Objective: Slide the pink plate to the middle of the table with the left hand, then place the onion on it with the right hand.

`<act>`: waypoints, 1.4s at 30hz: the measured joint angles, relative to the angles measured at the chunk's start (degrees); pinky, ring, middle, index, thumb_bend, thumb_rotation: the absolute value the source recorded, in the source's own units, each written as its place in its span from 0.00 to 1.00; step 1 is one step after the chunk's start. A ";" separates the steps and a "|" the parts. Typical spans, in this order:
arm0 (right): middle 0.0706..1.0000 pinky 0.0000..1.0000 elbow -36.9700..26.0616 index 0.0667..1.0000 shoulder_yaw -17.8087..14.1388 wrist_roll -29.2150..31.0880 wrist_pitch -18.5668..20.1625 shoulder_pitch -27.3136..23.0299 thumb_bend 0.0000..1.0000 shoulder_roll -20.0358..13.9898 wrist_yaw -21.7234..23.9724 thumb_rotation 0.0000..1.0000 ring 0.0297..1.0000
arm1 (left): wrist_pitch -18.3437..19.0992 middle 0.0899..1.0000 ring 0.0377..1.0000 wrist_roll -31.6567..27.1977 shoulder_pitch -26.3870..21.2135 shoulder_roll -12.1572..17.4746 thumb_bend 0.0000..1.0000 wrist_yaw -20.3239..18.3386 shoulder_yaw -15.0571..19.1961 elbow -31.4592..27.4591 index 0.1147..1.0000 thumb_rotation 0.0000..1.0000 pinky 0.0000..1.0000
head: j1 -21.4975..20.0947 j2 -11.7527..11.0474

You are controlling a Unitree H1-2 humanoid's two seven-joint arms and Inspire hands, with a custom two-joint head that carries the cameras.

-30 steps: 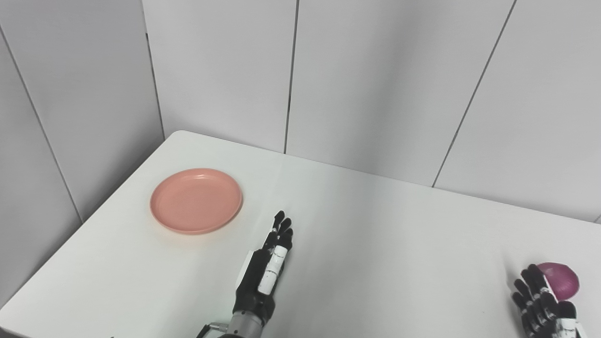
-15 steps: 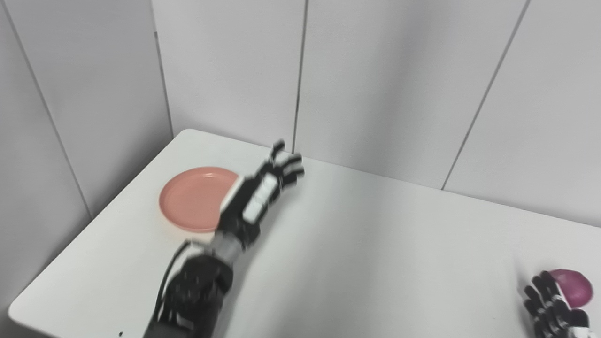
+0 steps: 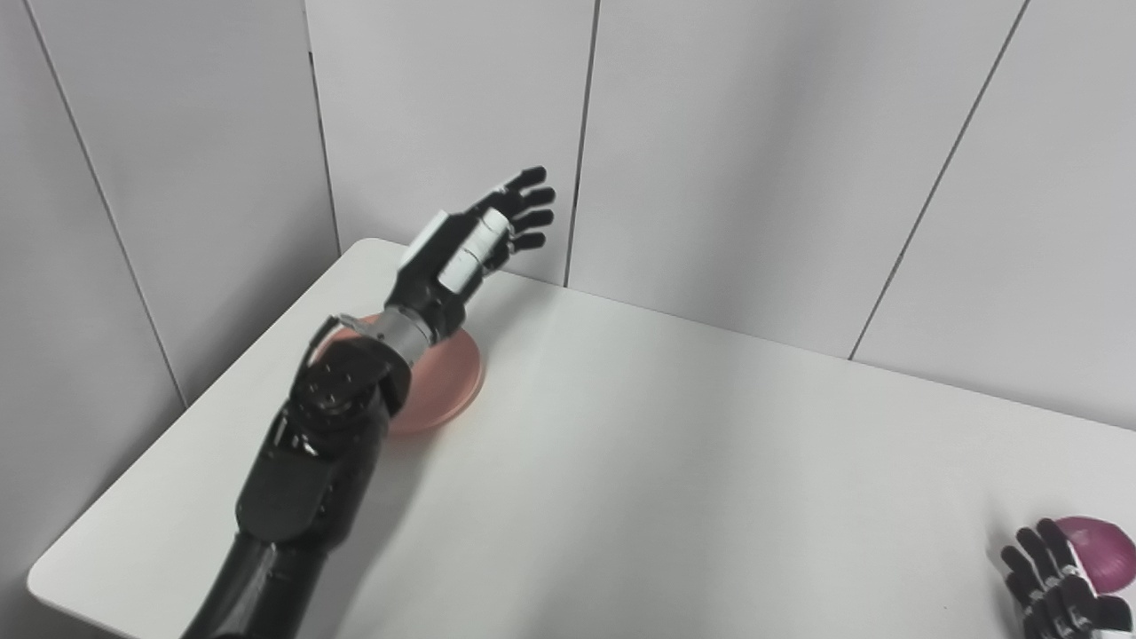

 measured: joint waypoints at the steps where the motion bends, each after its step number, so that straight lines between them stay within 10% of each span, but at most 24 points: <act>1: 0.96 1.00 0.00 0.99 0.00 0.00 0.00 0.00 0.86 0.01 0.01 1.00 0.95 | -0.36 0.91 0.89 0.00 -0.72 0.59 0.99 -0.05 0.39 1.42 0.87 0.82 0.84 | 0.26 0.09; 14: 0.96 1.00 0.16 1.00 -0.25 0.37 -0.73 0.11 0.87 -0.08 0.62 1.00 0.95 | -12.04 0.91 0.91 0.50 -6.99 5.33 0.96 -0.68 4.61 27.13 0.89 0.81 0.91 | 0.88 0.18; 42: 0.93 1.00 -0.08 0.97 -0.50 0.50 -0.73 0.43 0.90 -0.15 0.41 1.00 0.92 | -20.47 0.89 0.90 5.17 -4.92 12.40 0.89 0.96 5.38 40.37 0.91 0.83 0.88 | 1.32 1.49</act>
